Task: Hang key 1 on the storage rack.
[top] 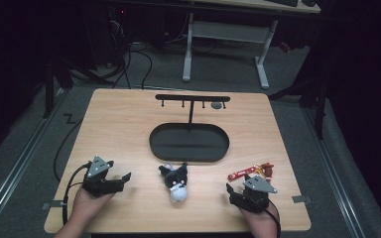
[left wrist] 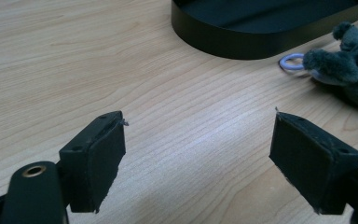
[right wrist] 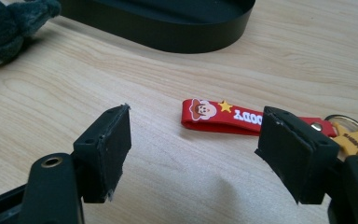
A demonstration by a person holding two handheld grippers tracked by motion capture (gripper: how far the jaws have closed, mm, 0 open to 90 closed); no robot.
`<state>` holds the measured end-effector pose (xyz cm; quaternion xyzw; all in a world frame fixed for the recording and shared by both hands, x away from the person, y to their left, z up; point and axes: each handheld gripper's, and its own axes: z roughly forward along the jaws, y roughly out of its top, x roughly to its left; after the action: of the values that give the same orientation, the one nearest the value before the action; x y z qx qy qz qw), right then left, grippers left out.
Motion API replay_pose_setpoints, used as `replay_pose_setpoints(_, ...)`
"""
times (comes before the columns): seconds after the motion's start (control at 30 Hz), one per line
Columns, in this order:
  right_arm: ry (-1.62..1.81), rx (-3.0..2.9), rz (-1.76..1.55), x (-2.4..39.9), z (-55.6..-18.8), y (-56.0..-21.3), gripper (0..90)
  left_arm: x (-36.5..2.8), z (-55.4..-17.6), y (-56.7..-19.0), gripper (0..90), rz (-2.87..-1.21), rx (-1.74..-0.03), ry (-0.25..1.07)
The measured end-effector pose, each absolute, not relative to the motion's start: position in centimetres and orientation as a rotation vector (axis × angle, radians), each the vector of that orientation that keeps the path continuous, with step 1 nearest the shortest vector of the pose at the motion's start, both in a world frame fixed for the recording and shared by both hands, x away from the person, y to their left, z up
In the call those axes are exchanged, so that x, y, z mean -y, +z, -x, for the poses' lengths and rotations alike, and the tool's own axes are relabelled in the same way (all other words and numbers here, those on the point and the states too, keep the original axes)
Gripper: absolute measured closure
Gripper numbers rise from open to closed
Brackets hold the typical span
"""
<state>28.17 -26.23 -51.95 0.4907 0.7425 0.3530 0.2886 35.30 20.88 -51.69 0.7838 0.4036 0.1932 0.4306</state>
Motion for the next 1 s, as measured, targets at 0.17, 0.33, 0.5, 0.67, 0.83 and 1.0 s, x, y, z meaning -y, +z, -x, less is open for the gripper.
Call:
replay_pose_setpoints(0.17,0.937,-1.992,-1.328,26.0,-28.1,-51.8,28.3,-20.6,-35.5,-51.5,16.6,-1.953,-1.002,0.501)
replay_pose_setpoints(0.33,0.896,-1.988,-1.281,25.4,-27.7,-51.6,27.5,-20.4,-35.2,-51.4,16.0,-1.969,-0.989,0.503)
replay_pose_setpoints(0.5,0.860,-2.048,-1.268,24.4,-27.8,-51.6,26.8,-20.2,-35.0,-51.3,16.1,-1.971,-0.976,0.508)
replay_pose_setpoints(0.67,0.788,-2.103,-1.289,23.8,-28.2,-51.7,26.9,-20.0,-35.0,-51.4,16.4,-1.993,-0.948,0.510)
replay_pose_setpoints(0.83,0.760,-2.131,-1.319,23.7,-28.7,-51.3,26.3,-20.0,-35.0,-51.3,16.6,-2.005,-0.909,0.535)
replay_pose_setpoints(1.0,0.688,-2.159,-1.309,23.4,-28.9,-50.9,25.8,-19.7,-34.9,-51.3,16.7,-2.020,-0.871,0.560)
